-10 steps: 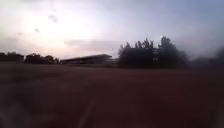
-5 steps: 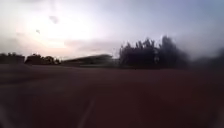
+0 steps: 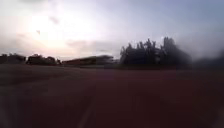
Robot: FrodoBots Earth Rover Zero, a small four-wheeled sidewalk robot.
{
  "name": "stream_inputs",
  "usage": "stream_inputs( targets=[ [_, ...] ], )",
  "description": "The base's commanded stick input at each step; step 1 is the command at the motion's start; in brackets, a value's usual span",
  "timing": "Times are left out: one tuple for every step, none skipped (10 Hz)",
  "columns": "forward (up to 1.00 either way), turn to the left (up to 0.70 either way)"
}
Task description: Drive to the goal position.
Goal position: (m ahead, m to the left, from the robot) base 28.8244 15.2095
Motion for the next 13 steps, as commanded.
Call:
stream_inputs(
  targets=[
    [0.70,-0.32],
    [0.70,-0.32],
    [0.70,-0.31],
    [0.70,-0.05],
    [0.70,0.00],
    [0.70,0.00],
    [0.70,0.00],
    [0.70,0.00],
    [0.70,0.00],
    [0.70,0.00],
    [0.70,0.00],
    [0.70,0.00],
    [0.70,0.00]
  ],
)
